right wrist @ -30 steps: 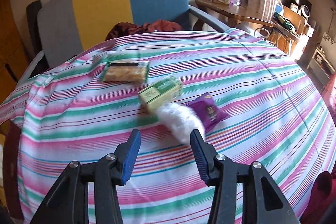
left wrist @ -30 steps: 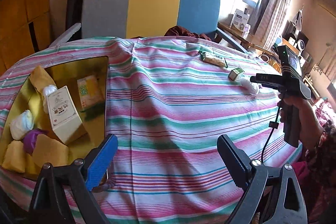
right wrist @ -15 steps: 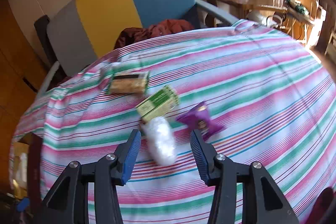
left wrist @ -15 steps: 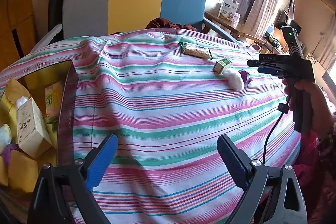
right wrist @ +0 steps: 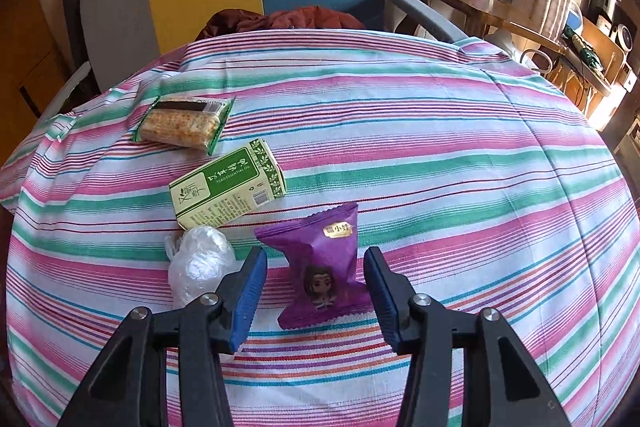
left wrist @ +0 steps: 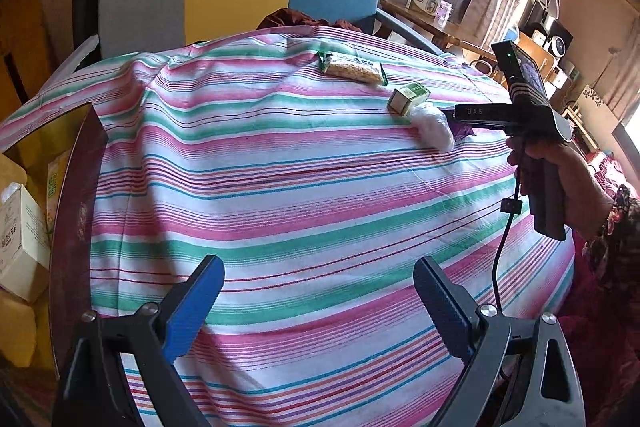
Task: Organize objects
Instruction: 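Grasp the purple snack packet with the right gripper while the left gripper grasps a clear plastic bundle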
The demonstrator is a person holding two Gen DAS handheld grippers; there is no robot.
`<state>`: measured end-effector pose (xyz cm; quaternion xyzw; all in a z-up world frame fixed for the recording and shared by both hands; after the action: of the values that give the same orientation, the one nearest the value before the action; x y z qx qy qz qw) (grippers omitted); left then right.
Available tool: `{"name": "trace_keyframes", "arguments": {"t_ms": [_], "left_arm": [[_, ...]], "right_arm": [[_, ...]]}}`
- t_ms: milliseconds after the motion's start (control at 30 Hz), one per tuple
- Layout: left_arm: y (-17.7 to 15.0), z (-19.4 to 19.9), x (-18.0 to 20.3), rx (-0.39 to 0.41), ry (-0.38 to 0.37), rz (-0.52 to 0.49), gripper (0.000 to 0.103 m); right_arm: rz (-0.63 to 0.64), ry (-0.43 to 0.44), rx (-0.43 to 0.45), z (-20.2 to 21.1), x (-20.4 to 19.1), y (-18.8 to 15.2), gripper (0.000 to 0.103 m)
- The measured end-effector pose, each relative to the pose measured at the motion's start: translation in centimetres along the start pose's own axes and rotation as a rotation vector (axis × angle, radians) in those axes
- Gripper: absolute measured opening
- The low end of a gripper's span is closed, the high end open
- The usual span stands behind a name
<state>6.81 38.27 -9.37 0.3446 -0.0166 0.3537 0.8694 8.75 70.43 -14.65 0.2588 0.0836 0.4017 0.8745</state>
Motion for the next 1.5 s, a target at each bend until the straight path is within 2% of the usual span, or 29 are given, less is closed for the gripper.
{"name": "trace_keyframes", "arguments": {"t_ms": [100,200,333,500,633,733,833,933,1000,1133,1333,1400,1500], "left_arm": [[0.1,-0.7,0.6,-0.010,-0.001,-0.009,0.096],[0.9,-1.6,1.6,-0.013,-0.002,-0.029,0.096],[3.3,-2.9,3.5,0.005,-0.011,-0.053,0.096],[6.3,-5.7,5.9,0.016,-0.016,-0.070,0.096],[8.9,-8.4,8.4,0.039,-0.016,-0.104,0.096],[10.8,-10.9,10.1,0.046,-0.018,-0.112,0.096],[12.0,-13.9,11.0,0.029,-0.026,-0.079,0.096],[12.6,-16.6,11.3,0.003,-0.045,-0.032,0.095],[12.7,-18.3,11.4,-0.017,-0.046,-0.018,0.089],[12.6,-20.5,11.4,-0.038,-0.037,-0.030,0.085],[13.1,-21.3,11.7,0.016,-0.009,-0.098,0.071],[13.3,-21.2,11.3,0.029,-0.013,-0.084,0.055],[13.4,-20.9,10.7,0.046,-0.022,-0.069,0.040]], "right_arm": [[-0.010,0.030,-0.008,-0.3,0.3,-0.1,0.049],[-0.045,0.061,-0.014,0.2,0.5,0.0,0.035],[-0.085,0.078,-0.056,0.4,0.7,-0.6,0.033],[-0.126,0.041,-0.066,0.9,2.1,-0.8,0.032],[-0.174,-0.016,-0.045,1.4,4.5,-0.3,0.032],[-0.217,-0.026,-0.036,1.4,5.7,0.0,0.032],[-0.221,-0.077,-0.032,1.4,6.8,0.2,0.032],[-0.245,-0.073,-0.019,1.7,7.4,0.5,0.033],[-0.252,-0.077,-0.011,1.8,7.6,0.8,0.033],[-0.256,-0.072,-0.008,2.0,7.7,0.9,0.033],[-0.242,-0.055,0.013,2.4,7.0,1.3,0.033],[-0.240,-0.047,0.011,2.4,6.8,1.2,0.033],[-0.244,-0.035,0.009,2.3,6.7,1.2,0.033]]}}
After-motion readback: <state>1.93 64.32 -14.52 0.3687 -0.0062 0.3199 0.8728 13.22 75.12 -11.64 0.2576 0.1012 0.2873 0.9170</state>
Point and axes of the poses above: each gripper's, at about its wrist camera, not at the fingertips, and z roughly against the way its jaws point, x to its right, y to its top, the point moved 9 cm from there along -z, roughly the way its jaws point, and after that the axes turned 8 degrees about -y, right-handed, at the moved point
